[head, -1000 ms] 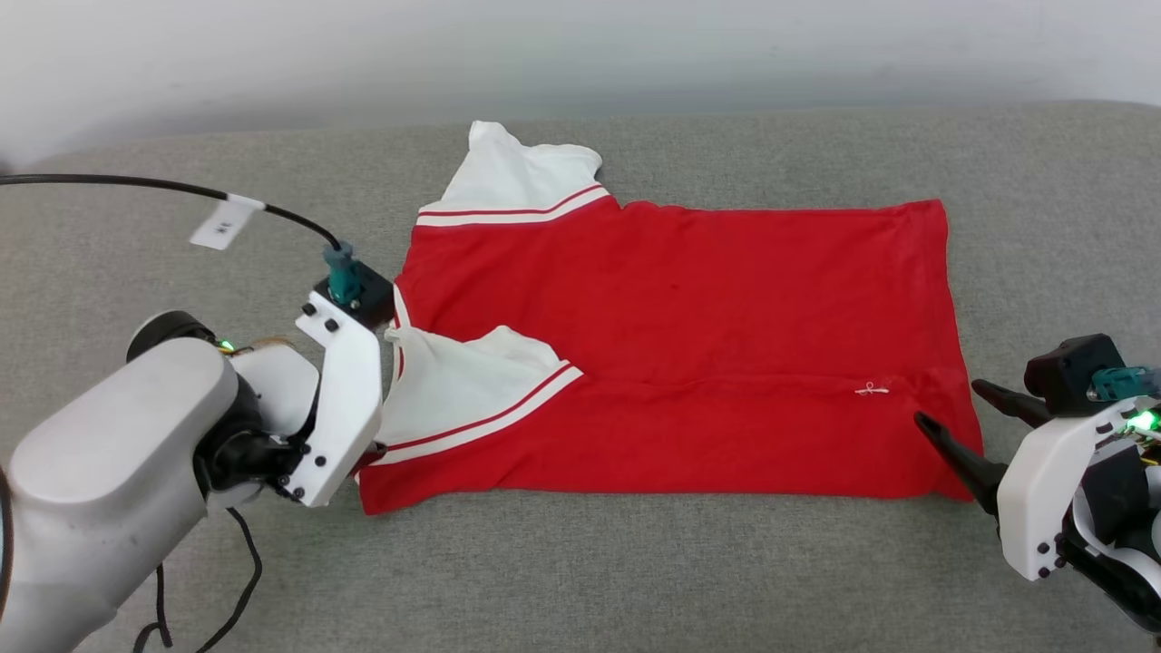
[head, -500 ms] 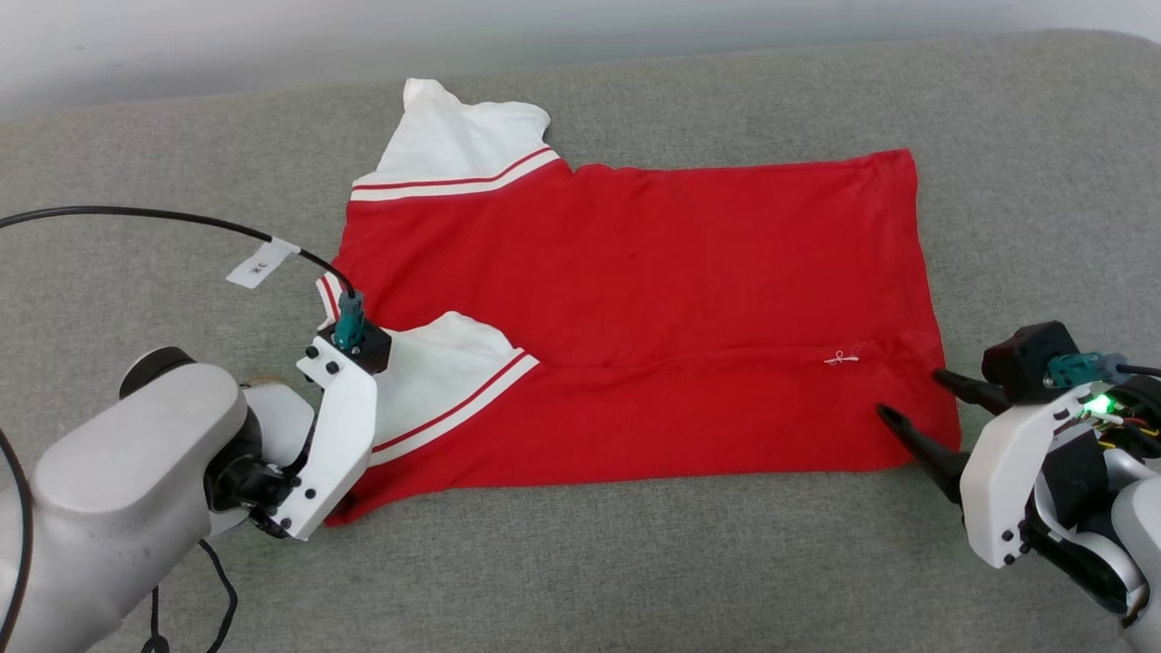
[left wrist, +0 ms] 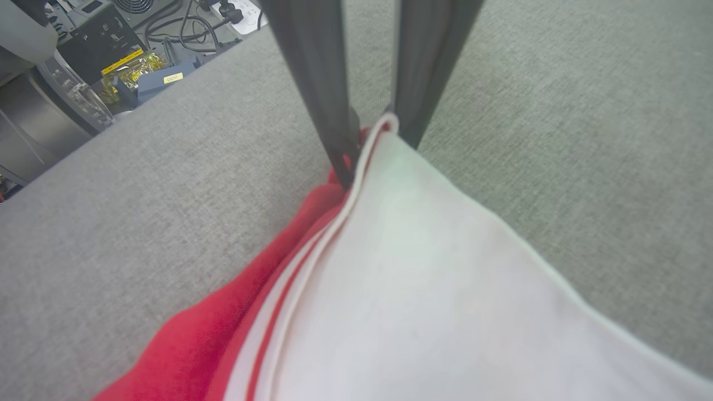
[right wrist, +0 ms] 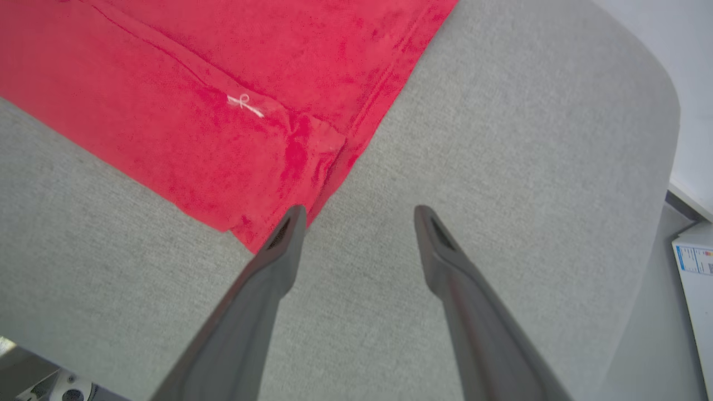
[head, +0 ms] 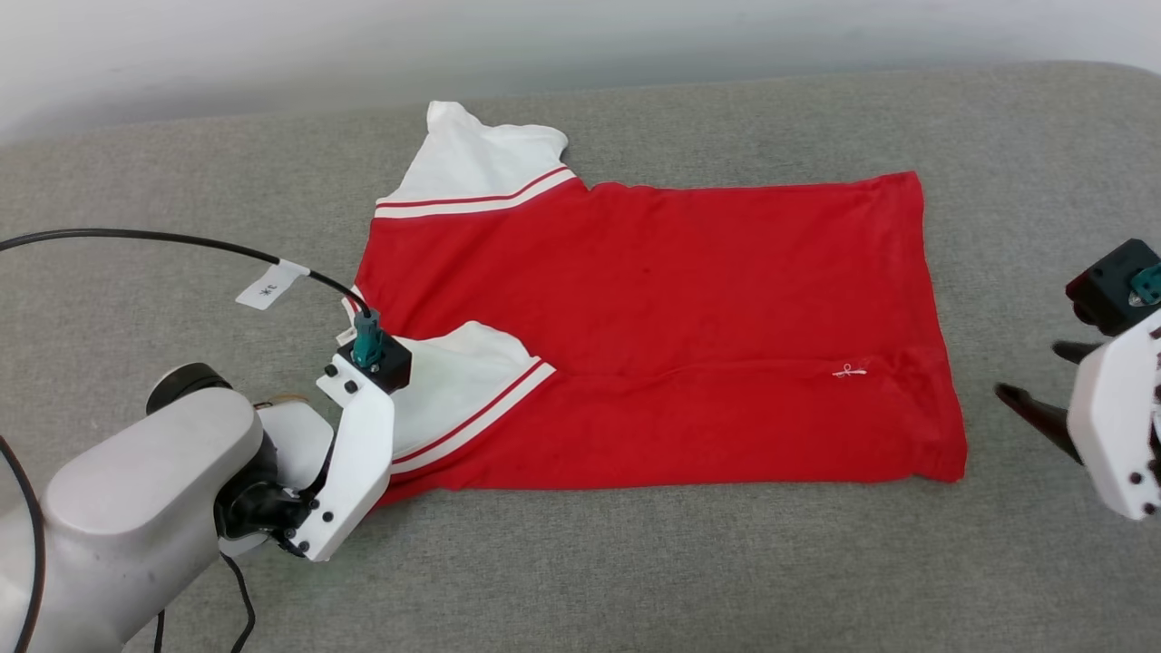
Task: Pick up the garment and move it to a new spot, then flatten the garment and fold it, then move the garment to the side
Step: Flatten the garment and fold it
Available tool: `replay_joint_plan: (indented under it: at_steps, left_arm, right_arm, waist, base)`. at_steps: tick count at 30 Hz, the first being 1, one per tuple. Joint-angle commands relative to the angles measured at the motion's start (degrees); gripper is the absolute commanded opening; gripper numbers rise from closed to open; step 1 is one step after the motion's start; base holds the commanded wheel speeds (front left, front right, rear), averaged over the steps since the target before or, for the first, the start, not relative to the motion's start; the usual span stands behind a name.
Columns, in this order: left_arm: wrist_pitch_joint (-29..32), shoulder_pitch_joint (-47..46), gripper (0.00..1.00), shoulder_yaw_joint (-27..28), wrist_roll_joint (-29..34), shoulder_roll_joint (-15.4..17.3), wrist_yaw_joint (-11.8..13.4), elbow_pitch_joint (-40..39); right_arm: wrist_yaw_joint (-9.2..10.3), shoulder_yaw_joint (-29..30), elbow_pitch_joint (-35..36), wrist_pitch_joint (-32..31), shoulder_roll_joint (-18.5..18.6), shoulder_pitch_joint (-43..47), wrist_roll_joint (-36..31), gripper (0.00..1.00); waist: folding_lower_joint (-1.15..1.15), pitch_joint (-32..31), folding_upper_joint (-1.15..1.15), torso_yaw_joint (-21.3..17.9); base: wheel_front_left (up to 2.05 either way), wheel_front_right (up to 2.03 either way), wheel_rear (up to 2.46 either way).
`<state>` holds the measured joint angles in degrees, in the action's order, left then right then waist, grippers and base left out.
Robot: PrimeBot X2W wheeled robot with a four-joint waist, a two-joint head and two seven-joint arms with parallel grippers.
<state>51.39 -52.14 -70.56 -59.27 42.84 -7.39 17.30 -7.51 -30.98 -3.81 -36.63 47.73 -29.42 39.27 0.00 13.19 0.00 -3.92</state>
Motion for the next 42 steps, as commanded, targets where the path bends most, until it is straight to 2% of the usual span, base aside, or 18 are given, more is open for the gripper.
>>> replay_joint_plan:
  at_steps: [1,6,10,19,24,26,28,35,42]
  left_arm:
    - [-0.50,0.24,0.00,-0.34,-0.38,0.22,0.01,-0.41]
    - [-1.89,-1.38,0.00,-0.64,-0.10,0.59,0.01,-2.31]
    - [-2.58,-2.66,0.00,-1.04,0.34,0.33,0.01,-3.74]
    - [-3.47,-5.04,0.00,-1.95,1.43,-0.18,0.01,-5.59]
    - [-4.19,-5.41,0.00,-2.36,1.63,0.05,0.01,-5.70]
    - [-4.58,-5.16,0.00,-2.45,1.36,0.33,0.01,-5.57]
    - [-4.93,-4.64,0.00,-2.48,1.24,0.67,0.01,-5.28]
    - [-6.30,-2.31,0.00,-2.58,-0.19,1.50,0.00,-4.59]
    - [-6.94,0.62,0.00,-2.69,-2.07,4.19,0.00,-6.67]
  right_arm:
    - [0.05,-0.95,0.58,-2.70,1.60,-1.19,1.45,1.00]
    - [0.05,-4.02,0.96,-14.54,5.13,-3.84,6.29,1.00]
    - [0.05,-4.75,-1.65,-18.62,3.06,-4.64,7.70,1.00]
    - [0.05,-5.01,-12.20,-18.51,-4.59,-4.05,8.04,1.00]
    - [0.02,-8.56,-14.39,-17.21,-7.70,-1.01,9.56,1.00]
    - [-0.05,-9.65,-14.40,-16.43,-7.89,-0.69,9.99,1.00]
    - [-0.05,-10.48,-13.85,-15.14,-7.35,-1.25,9.98,0.00]
    - [0.06,-10.74,-10.94,-9.63,-2.30,-3.54,10.74,0.00]
    - [0.05,-11.41,-4.77,-7.11,3.98,-1.28,13.66,0.00]
  waist:
    - [0.00,-0.02,0.00,0.33]
    - [0.00,0.66,0.00,1.50]
    - [0.00,1.91,0.00,2.51]
    - [0.00,4.75,0.00,4.47]
    - [0.00,5.49,0.00,5.03]
    - [0.00,5.52,0.00,4.99]
    - [0.00,5.19,0.00,4.75]
    - [0.00,1.34,0.00,3.96]
    - [0.00,-3.09,0.00,3.64]
  base:
    - [0.00,0.00,0.00]
    - [0.00,0.00,0.00]
    - [0.00,0.00,0.00]
    - [0.00,0.00,0.00]
    - [0.00,0.00,0.00]
    - [0.00,0.00,0.00]
    - [0.00,0.00,0.00]
    - [0.00,0.00,0.00]
    - [0.00,0.00,0.00]
